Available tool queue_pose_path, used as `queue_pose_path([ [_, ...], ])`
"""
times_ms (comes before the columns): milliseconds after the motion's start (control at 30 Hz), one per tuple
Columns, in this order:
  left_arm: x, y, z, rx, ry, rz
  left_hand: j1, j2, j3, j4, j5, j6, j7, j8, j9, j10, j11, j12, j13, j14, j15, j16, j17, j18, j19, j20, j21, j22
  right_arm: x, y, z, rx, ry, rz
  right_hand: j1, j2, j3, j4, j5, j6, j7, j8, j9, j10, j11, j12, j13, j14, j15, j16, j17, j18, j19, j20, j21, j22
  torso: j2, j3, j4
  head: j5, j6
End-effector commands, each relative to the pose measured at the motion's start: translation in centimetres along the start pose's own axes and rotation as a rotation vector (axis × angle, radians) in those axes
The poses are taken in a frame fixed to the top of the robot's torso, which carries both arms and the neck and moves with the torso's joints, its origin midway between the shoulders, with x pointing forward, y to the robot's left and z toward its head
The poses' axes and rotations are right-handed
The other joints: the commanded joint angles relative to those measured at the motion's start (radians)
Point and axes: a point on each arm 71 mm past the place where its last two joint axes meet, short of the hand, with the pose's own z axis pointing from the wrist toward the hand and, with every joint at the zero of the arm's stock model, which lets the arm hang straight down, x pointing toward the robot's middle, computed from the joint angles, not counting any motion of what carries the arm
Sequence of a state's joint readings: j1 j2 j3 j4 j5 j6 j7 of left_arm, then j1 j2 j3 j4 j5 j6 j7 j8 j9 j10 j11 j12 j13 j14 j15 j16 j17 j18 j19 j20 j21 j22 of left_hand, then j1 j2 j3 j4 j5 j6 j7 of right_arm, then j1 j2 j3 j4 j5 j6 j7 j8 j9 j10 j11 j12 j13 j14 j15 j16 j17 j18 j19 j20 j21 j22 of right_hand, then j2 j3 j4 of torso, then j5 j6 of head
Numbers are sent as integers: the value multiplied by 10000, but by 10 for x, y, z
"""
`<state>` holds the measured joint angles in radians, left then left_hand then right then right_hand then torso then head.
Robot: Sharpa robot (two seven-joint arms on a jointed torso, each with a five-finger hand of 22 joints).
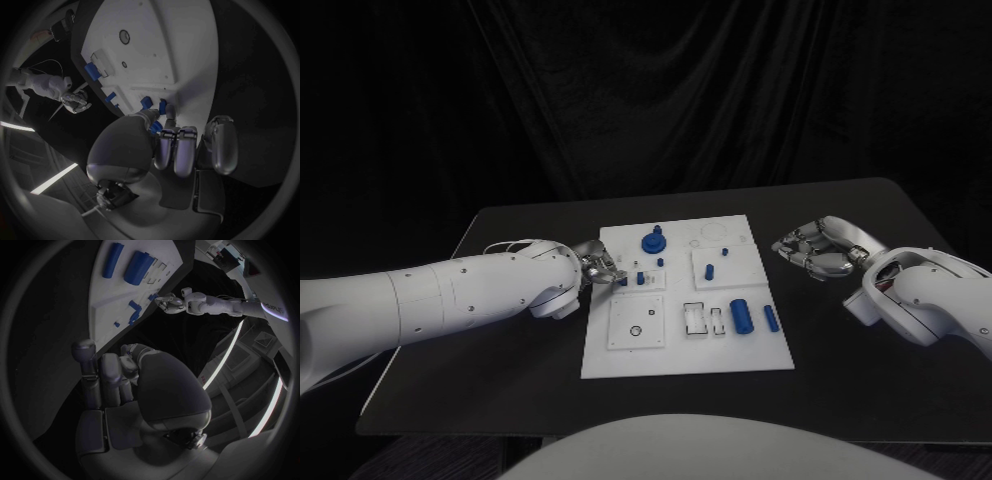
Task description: Assemble the parts on the task board
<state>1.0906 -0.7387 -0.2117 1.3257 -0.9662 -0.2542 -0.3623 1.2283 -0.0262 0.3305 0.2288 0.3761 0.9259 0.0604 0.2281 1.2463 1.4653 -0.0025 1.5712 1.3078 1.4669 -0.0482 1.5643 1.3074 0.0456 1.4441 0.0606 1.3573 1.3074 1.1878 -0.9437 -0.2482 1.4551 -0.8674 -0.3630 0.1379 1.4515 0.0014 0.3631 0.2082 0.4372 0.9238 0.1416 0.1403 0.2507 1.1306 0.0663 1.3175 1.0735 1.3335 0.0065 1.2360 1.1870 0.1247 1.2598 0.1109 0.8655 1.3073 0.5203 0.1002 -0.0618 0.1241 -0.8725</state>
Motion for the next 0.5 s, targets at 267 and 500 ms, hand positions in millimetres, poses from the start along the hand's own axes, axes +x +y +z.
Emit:
queue_pose_path([
  [267,2,2,2,-249,161,10,-1240,71,-1135,595,-2064,-8,199,-449,-644,1055,147,-4,2630,1039,89,65,2634,112,-50,105,-159,1869,1,-2,-1,188,101,26,73,10,-8,-48,50,25,46,59,17,-53,20,-47,-6,-40,-26,31,3,94,-55,-7,-68,856,4,-1,4,-17,-2],
  [500,0,6,4,-493,181,44,-1720,277,-1674,602,-2476,12,230,-602,-912,1055,184,-4,2630,1039,123,65,2634,137,-97,145,-258,1839,2,-2,-1,215,128,31,73,10,-8,-48,50,25,46,59,17,-53,20,-47,-6,-40,-26,31,3,94,-55,-7,-68,856,5,2,-4,-4,-2],
])
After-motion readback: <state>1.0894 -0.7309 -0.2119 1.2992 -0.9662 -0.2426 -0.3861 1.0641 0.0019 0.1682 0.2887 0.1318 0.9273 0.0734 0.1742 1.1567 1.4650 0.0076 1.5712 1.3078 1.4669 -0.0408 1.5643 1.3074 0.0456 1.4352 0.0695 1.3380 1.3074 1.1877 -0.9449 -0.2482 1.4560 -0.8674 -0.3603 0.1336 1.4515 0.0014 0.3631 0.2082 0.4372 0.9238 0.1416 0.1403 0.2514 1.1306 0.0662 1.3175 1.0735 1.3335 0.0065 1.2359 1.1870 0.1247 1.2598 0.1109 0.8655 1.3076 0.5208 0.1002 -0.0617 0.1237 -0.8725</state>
